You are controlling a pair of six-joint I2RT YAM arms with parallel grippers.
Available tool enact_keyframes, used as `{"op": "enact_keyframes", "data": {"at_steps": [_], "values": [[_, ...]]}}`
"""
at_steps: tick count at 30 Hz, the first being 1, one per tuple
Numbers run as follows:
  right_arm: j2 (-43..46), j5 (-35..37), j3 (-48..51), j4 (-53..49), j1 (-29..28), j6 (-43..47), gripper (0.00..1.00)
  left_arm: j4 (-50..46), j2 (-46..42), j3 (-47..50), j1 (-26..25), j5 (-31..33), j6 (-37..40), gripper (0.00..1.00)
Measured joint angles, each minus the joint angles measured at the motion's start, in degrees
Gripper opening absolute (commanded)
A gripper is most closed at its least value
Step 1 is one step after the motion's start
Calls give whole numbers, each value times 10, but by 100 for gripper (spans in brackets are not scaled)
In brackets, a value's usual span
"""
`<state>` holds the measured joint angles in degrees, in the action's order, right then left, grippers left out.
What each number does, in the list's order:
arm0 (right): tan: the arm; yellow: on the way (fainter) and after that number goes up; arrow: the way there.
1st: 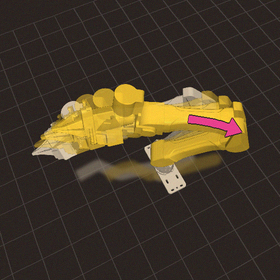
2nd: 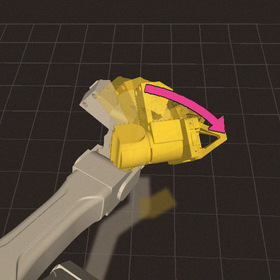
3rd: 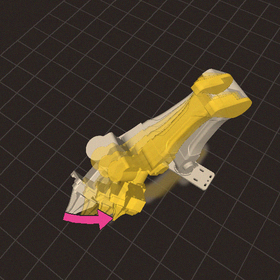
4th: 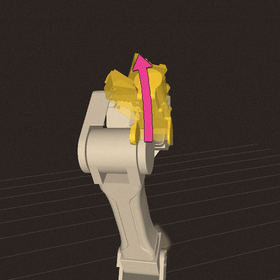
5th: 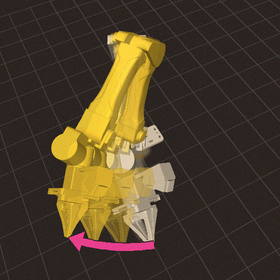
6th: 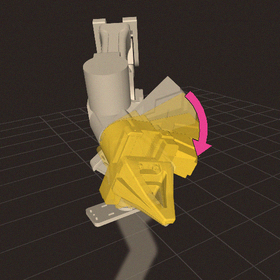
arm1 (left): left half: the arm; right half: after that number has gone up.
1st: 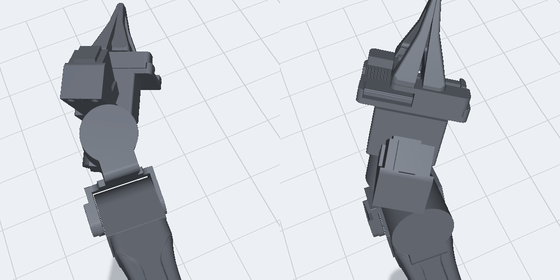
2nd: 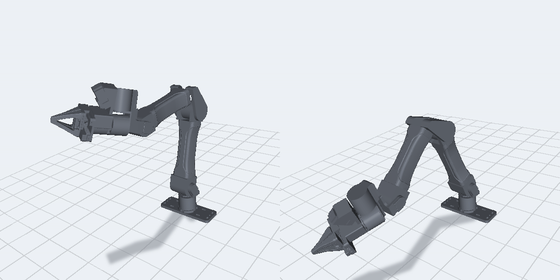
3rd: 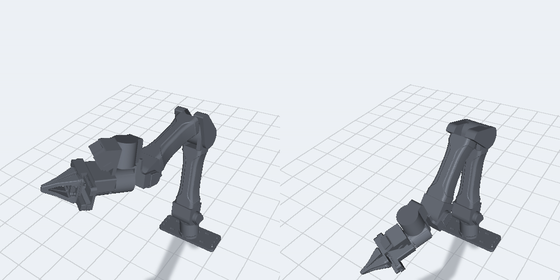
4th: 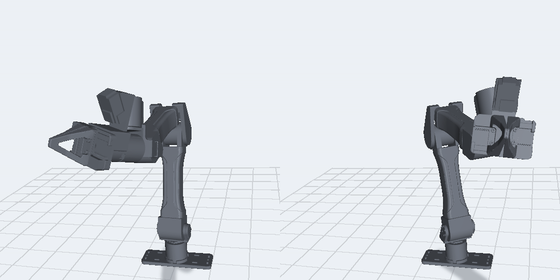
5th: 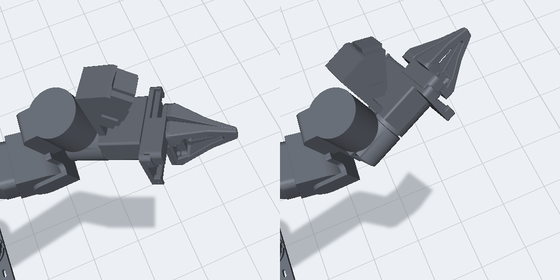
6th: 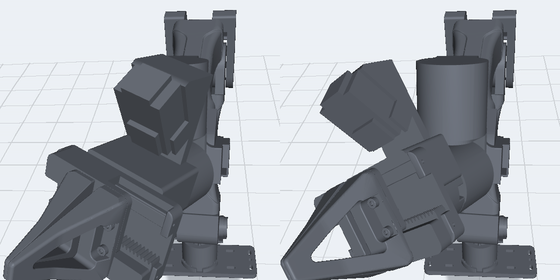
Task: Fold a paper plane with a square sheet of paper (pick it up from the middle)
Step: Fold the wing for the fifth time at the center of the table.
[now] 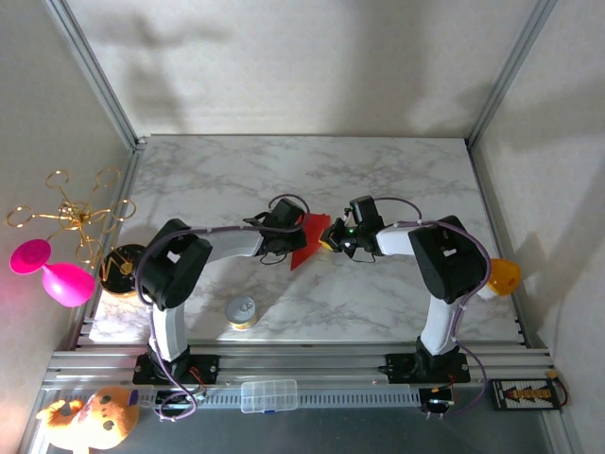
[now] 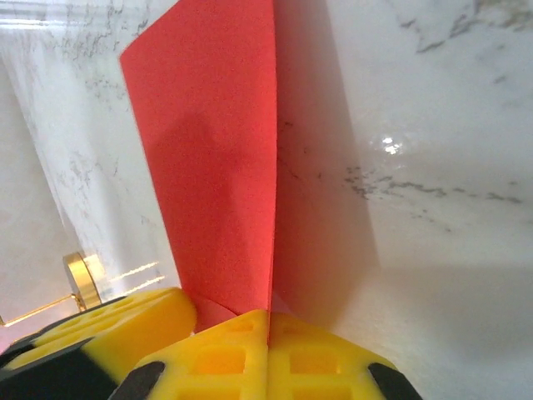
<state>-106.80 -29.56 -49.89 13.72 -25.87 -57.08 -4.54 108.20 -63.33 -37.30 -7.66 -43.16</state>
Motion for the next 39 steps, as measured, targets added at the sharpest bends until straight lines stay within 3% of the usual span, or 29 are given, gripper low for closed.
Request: {"op": "enact_keyframes", "data": {"at_steps": [6, 10, 14, 18, 30, 39], "values": [[53, 30, 8, -11, 0, 0, 2, 36, -83, 29, 0, 5, 39, 48], [100, 63, 14, -13, 1, -8, 3, 91, -127, 67, 0, 6, 79, 60], [127, 90, 31, -15, 3, -30, 3, 141, -141, 108, -8, 10, 124, 77], [134, 110, 44, -31, 8, -54, 3, 188, -143, 149, -28, 15, 173, 89], [134, 120, 44, -74, 14, -105, 5, 297, -114, 184, -95, 63, 340, 95], [134, 113, 44, -82, 22, -133, 4, 330, -52, 176, -106, 62, 457, 82]]}}
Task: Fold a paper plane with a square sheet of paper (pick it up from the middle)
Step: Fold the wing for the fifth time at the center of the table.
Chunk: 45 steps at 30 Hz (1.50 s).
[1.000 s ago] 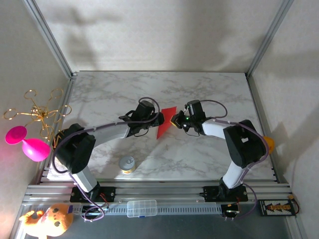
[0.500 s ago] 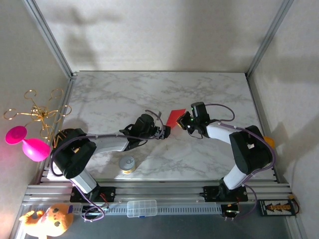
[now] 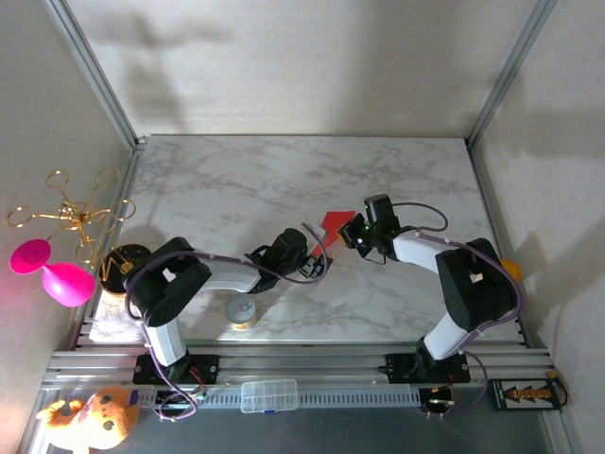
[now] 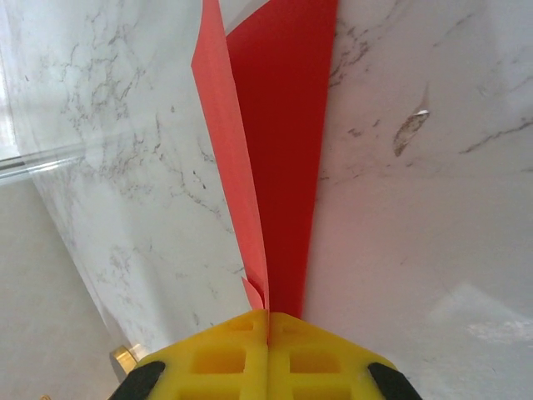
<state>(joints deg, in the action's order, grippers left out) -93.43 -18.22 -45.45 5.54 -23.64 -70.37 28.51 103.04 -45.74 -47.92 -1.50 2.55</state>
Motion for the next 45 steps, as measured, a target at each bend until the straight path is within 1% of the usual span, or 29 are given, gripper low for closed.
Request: {"op": "enact_keyframes", "data": {"at_steps": [4, 7, 15, 17, 23, 28, 33, 39, 42, 45], "values": [[0, -1, 0, -7, 0, -4, 4, 28, 14, 0, -3, 0, 38, 78], [0, -10, 0, -9, 0, -7, 4, 47, 29, 0, -3, 0, 60, 72], [0, -15, 0, -32, 0, -9, 5, 60, 78, -12, -4, 0, 108, 50], [-1, -15, 0, -36, 0, -9, 5, 61, 78, -16, -4, 1, 111, 48], [-2, -24, -2, -45, 0, -9, 6, 64, 78, -21, -4, 0, 112, 48], [-2, -26, -2, -49, 0, -10, 7, 63, 78, -21, -5, 0, 112, 41], [-5, -29, -2, -50, 0, -11, 8, 60, 78, -26, -8, -1, 112, 39], [-13, -31, -4, -50, 0, -14, 15, 59, 84, -29, -8, -4, 112, 33], [-14, -36, -5, -50, 0, -15, 19, 59, 90, -31, -8, -4, 111, 29], [-16, -40, -7, -51, 0, -18, 26, 58, 93, -31, -8, -4, 110, 27]]}}
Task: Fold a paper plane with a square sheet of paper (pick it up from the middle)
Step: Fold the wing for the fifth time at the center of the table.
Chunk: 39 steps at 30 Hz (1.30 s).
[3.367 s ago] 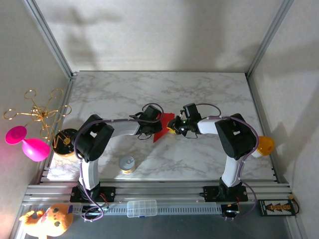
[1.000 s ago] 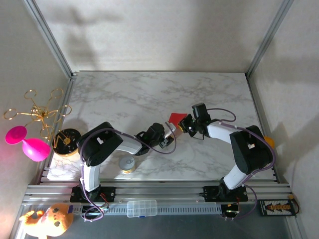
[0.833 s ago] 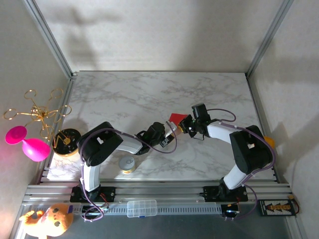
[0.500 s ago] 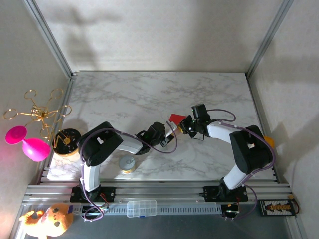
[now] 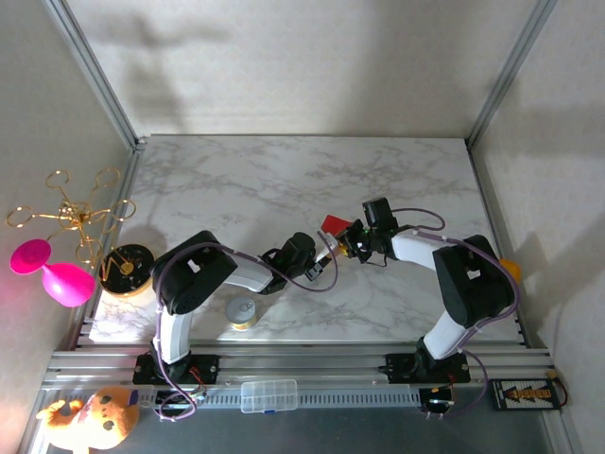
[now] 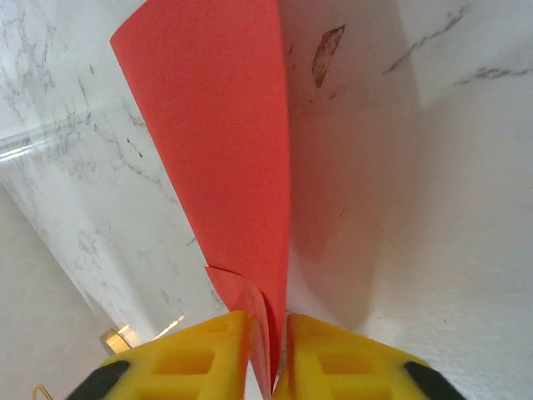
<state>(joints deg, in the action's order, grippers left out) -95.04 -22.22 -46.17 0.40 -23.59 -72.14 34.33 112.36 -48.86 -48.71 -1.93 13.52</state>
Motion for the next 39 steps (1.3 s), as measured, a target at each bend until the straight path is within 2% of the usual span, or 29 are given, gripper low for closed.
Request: {"op": "enact_keyframes", "data": {"at_steps": [7, 16, 24, 31, 39], "values": [[0, 1, -10, -15, 1, 1, 44, 0, 0, 0, 0, -1, -5, 23], [4, 12, -16, -31, 19, 9, 51, 0, 0, 0, 2, -13, -29, 17], [50, 34, -6, -45, 43, 23, 63, 1, 0, 2, 8, -23, -49, 11], [93, 58, 11, -45, 59, 27, 64, -1, 0, 3, 28, -64, -86, 8], [98, 62, 27, -45, 61, 33, 64, -12, -2, 3, 54, -117, -143, 8]]}}
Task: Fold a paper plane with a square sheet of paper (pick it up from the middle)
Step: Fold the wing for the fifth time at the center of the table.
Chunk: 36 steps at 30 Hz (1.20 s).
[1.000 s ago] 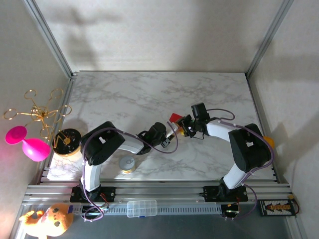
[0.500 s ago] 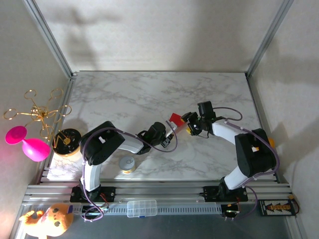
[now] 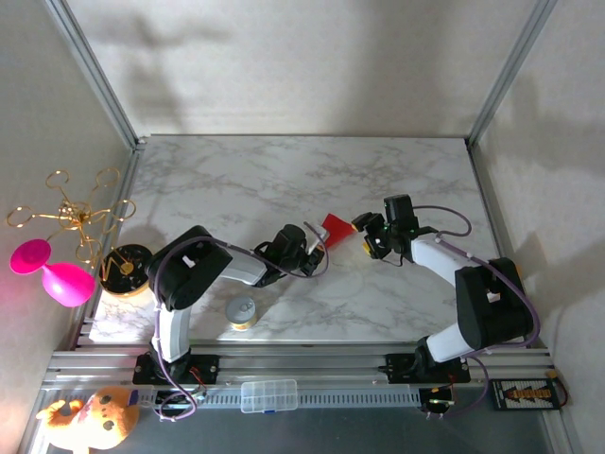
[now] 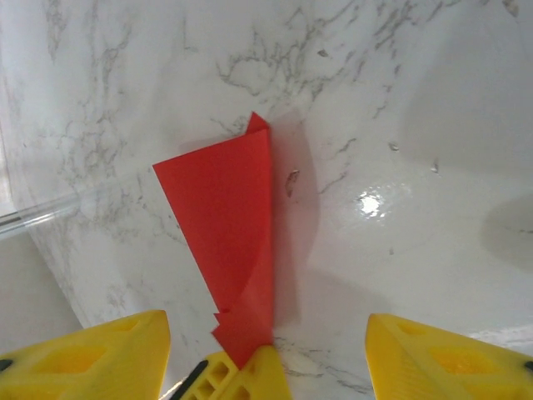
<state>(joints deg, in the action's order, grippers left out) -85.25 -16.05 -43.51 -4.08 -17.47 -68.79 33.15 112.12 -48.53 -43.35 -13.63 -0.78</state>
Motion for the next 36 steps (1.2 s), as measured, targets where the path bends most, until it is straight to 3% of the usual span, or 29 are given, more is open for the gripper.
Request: {"op": "enact_keyframes", "data": {"at_steps": [23, 36], "values": [[-49, -41, -7, 13, 0, 65, 63, -18, -4, -6, 28, -104, -97, 4], [-55, -80, -9, 61, -1, 158, 60, 32, -4, -6, 52, -163, -256, 0]]}}
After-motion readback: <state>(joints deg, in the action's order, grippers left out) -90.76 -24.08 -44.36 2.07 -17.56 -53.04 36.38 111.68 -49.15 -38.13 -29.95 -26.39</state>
